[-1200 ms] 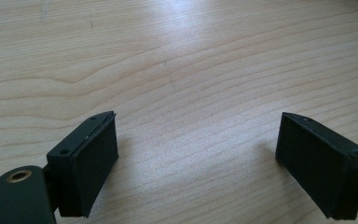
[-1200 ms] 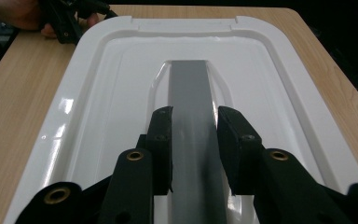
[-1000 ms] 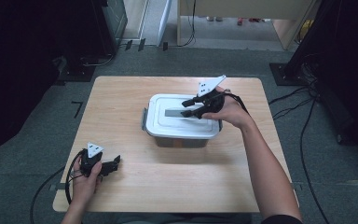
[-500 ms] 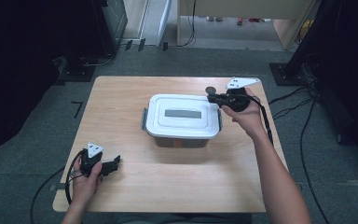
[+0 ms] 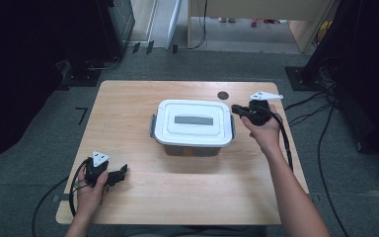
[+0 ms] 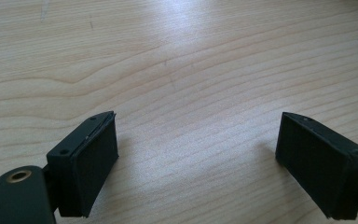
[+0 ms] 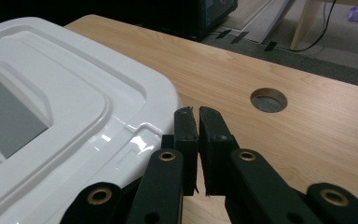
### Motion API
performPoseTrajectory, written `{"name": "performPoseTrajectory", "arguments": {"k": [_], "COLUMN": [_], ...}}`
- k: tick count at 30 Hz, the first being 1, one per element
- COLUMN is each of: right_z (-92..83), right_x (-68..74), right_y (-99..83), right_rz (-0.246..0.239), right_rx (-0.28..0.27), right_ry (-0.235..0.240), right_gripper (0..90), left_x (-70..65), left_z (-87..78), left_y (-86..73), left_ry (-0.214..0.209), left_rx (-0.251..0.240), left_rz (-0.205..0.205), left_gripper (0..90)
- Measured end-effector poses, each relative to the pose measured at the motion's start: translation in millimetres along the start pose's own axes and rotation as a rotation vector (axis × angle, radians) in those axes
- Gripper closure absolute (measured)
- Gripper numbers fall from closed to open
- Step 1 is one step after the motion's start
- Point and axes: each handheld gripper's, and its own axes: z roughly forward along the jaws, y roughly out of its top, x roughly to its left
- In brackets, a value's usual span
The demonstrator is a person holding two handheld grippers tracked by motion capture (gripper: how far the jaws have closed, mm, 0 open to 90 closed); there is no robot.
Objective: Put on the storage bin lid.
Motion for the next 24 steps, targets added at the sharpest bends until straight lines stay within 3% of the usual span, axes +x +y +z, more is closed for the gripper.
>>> {"name": "performPoseTrajectory", "arguments": {"k": [5, 12, 15, 16, 17, 21, 24], "right_z": [3.7, 2.0, 0.2, 0.2, -1.2, -6.6, -9.9], "right_x": [6.3, 5.3, 4.8, 4.8, 4.7, 3.9, 4.9], "right_y": [3.5, 4.9, 1.7, 1.7, 0.5, 0.6, -0.7], "right_rz": [0.010, 0.004, 0.002, 0.002, -0.003, 0.009, -0.023], "right_rx": [-0.007, -0.023, -0.028, -0.028, -0.029, -0.025, 0.000], "right_ry": [0.024, 0.004, 0.011, 0.011, -0.010, -0.056, -0.111], "right_gripper": [86.8, 81.8, 70.4, 70.4, 56.3, 27.0, 20.9], "left_x": [0.0, 0.0, 0.1, 0.1, 0.1, 0.2, 0.1], "left_z": [0.0, 0.0, 0.0, 0.0, 0.1, 0.2, 0.2], "left_y": [0.0, 0.0, 0.1, 0.1, 0.1, 0.2, 0.2], "left_ry": [0.000, 0.000, 0.000, 0.000, 0.000, 0.001, 0.001], "left_rx": [0.000, 0.000, 0.000, 0.000, 0.000, 0.001, 0.001], "left_rz": [0.000, 0.000, 0.001, 0.001, 0.001, 0.001, 0.001], "left_gripper": [12.8, 12.8, 12.8, 12.8, 12.8, 12.8, 12.8]}}
